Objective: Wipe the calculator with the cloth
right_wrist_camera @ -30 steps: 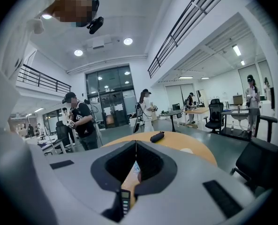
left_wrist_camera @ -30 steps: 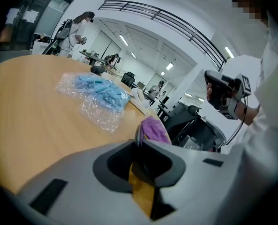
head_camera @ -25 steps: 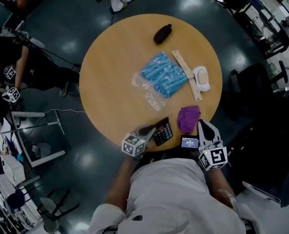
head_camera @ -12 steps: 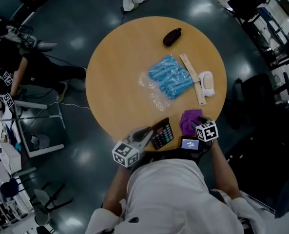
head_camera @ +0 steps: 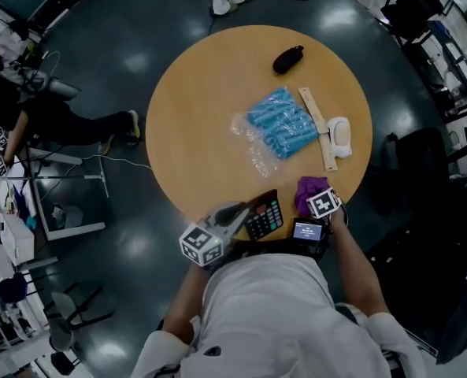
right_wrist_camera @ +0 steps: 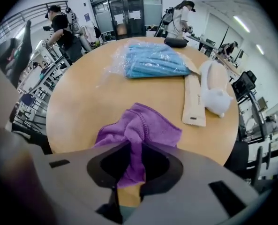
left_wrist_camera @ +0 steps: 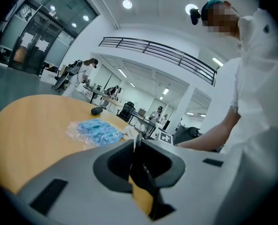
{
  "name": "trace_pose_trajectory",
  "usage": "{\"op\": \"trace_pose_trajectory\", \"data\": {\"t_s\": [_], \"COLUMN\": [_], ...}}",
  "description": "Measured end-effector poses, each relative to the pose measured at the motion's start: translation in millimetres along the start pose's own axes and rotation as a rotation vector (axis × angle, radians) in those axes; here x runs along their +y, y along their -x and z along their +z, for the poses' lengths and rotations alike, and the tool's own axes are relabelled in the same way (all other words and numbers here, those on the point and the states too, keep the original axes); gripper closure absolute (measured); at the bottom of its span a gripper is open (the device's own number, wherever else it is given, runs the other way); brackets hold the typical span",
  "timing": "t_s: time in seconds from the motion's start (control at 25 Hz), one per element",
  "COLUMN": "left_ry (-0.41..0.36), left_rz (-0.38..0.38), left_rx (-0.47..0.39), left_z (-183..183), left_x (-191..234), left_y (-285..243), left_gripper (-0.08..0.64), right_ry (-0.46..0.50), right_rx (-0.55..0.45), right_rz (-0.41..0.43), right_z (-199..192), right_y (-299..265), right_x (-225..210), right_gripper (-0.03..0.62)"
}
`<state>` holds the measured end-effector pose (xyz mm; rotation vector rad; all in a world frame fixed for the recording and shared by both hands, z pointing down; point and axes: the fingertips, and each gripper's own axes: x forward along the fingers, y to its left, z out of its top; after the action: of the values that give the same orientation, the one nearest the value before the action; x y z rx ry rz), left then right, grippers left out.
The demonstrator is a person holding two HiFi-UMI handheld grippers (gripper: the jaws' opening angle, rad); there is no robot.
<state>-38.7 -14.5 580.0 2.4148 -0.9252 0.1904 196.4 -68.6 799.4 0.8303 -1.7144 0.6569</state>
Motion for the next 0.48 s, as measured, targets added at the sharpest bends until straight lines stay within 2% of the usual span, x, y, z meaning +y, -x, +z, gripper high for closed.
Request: {"op": "trace_pose_trajectory", "data": {"t_s": [0.08, 0.2, 0.28, 0.36, 0.48], "left_ry": [-0.008, -0.051, -0.088, -0.114, -0.148], "left_rz": [0.004, -0.008, -0.024, -0.04, -0.067], "left_rx": [-0.012, -0.006, -0.005, -0.01, -0.022], "left_z": [2.9, 8.6, 14.8, 20.9, 29.6], "left_x": [0.1, -4.0, -7.9, -11.3, -17.7], "left_y": [0.6, 1.0, 0.7, 1.0, 2.1], "left_gripper": [0.503, 0.503, 0.503, 0.503, 0.503], "right_ry": [0.008, 0.016, 0.072, 0.17, 0.348], "right_rx": [-0.08, -0.269, -0.445, -0.605, -0.714], "right_rz": [-0.041, -0.048, 0.019, 0.13, 0.288], "right_z": [14.7, 57.0, 97.5, 134.6, 165.1], "right_y": [18.1, 90.0, 158.8, 226.3, 288.4], "right_x": [-8.0, -0.8, 24.9, 67.7, 139.3], "right_gripper": [0.516, 0.52, 0.52, 0.52, 0.52]}}
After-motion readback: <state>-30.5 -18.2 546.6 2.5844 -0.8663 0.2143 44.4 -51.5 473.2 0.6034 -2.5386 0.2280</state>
